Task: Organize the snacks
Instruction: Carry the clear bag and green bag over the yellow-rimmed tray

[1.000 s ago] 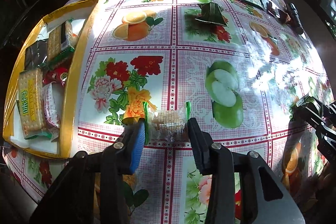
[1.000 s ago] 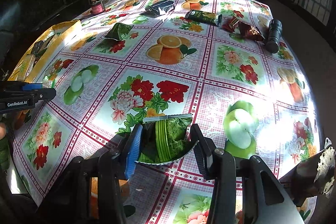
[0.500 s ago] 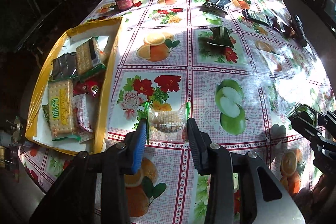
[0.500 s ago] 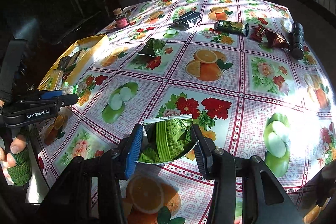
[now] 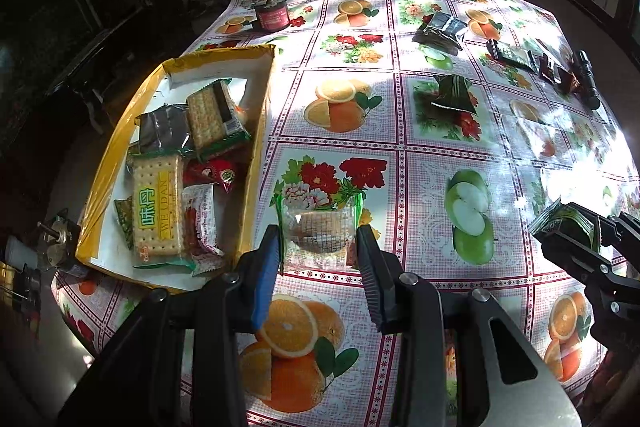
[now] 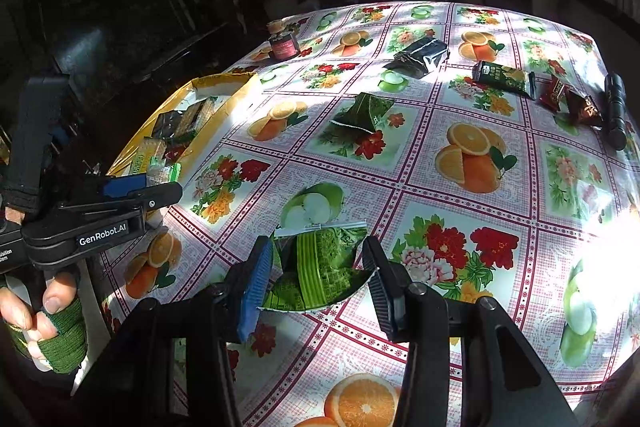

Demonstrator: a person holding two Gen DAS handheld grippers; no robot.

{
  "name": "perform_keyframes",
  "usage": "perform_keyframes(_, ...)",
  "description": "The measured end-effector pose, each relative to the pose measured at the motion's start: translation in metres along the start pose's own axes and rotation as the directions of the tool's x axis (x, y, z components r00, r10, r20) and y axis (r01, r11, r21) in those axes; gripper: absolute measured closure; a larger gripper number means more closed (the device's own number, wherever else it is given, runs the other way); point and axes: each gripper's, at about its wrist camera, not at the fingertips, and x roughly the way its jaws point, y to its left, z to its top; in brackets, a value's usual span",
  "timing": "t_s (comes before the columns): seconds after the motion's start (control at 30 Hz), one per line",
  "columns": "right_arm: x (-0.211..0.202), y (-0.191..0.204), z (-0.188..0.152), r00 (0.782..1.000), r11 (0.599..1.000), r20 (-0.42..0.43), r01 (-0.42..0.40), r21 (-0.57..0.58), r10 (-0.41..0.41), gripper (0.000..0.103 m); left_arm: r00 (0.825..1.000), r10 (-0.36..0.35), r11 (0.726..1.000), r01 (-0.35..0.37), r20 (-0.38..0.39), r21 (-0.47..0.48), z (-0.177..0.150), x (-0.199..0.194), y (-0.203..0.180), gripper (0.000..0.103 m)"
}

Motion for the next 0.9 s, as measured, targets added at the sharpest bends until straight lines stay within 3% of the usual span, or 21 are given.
perform_keyframes(0.9,0.039,0.053,0.023,0.996,0.993,-0.057,-0.075,-0.095,0.069,0.058,1.0,0.019,0.992,-0.017,0.015,-0.129,0.003,0.002,0.064,0.063)
